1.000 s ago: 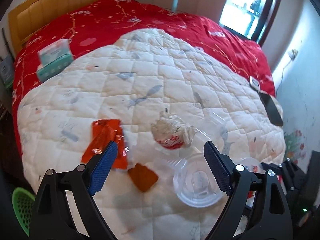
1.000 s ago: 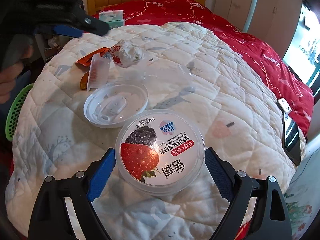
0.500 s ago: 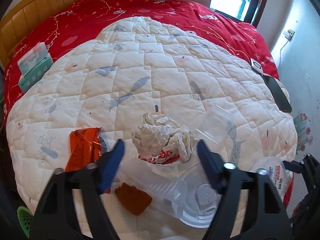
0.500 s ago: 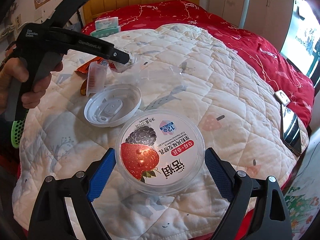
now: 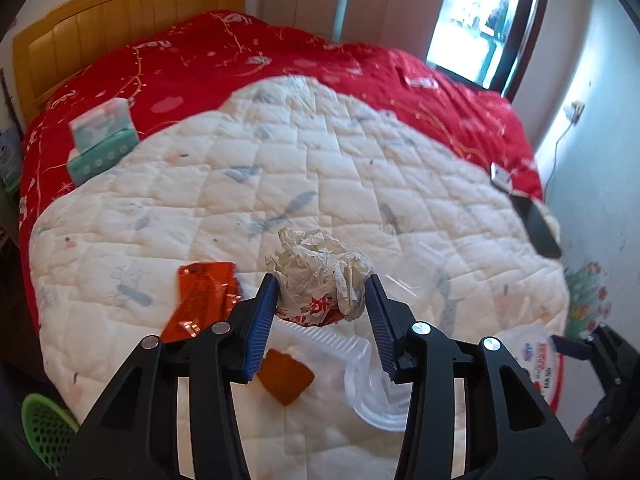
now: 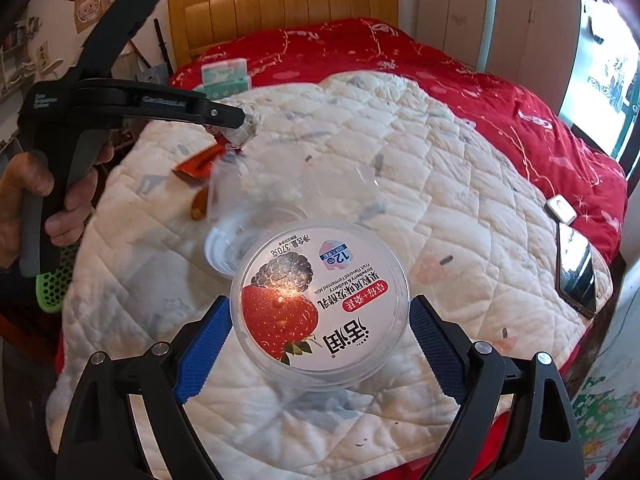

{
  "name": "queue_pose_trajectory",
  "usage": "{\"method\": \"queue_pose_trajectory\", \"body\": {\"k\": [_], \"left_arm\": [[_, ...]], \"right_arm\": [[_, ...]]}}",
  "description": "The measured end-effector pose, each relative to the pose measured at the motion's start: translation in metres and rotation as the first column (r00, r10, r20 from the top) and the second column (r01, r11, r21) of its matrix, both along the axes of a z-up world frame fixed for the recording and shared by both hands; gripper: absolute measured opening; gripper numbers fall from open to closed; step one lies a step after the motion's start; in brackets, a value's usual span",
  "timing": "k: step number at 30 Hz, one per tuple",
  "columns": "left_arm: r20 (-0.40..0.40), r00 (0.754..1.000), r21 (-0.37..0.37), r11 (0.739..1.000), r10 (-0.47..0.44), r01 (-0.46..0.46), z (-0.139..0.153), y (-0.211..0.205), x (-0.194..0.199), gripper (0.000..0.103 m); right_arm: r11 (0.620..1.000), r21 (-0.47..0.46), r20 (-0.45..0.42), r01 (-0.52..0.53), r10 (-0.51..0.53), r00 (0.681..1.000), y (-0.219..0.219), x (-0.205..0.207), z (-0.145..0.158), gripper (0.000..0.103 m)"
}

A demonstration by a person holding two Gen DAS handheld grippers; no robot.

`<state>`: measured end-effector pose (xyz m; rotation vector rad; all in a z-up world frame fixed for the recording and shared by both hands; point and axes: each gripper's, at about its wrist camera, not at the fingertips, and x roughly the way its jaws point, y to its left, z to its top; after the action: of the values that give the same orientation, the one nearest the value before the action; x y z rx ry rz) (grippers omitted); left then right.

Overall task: Collect trash
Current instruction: 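Carry the crumpled tissue over the green basket and open the left tool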

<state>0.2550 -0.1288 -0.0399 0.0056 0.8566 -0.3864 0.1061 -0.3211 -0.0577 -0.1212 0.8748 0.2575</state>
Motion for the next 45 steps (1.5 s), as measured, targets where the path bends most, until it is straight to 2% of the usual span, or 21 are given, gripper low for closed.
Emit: {"method": "queue_pose_trajectory", "body": {"k": [8,17,23,30,40,45], "left_arm": [[0.037,0.996,-0.069,0.994,0.083,-0.081,0.028,0.055,-0.044,0.045],[0.065,0.968,-0.056,0.97,0.242,-0.238,0.035,0.135,-0.1,0.045],[0.038,0.93,-0.059,0.93,0.364,-0.362,0.023,0.196,-0.134,0.045],[-0.018,0.867,-0.048,0.866,0.497,-0.498,-0.003,0.263,-0.167,0.045],[-0.149,0.777,-0.011,0.785,0.612,-0.62,-0.061,0.329,-0.184,0.049],[-0.197,0.752,-0.016,0.765,0.628,-0.643,-0.082,0.346,-0.184,0.053]], "right_arm": [[0.998,0.049,0.032,-0.04,0.039,0.999,0.028,-0.009,0.024,0.086],[0.989,0.074,0.051,-0.126,0.122,0.991,0.078,-0.016,0.036,0.086],[0.977,0.087,0.052,-0.195,0.191,0.98,0.118,-0.019,0.039,0.086],[0.963,0.085,0.05,-0.257,0.253,0.966,0.154,-0.021,0.041,0.086],[0.941,0.085,0.027,-0.327,0.326,0.945,0.201,-0.019,0.034,0.086],[0.933,0.086,0.007,-0.349,0.35,0.937,0.219,-0.018,0.029,0.086]]}}
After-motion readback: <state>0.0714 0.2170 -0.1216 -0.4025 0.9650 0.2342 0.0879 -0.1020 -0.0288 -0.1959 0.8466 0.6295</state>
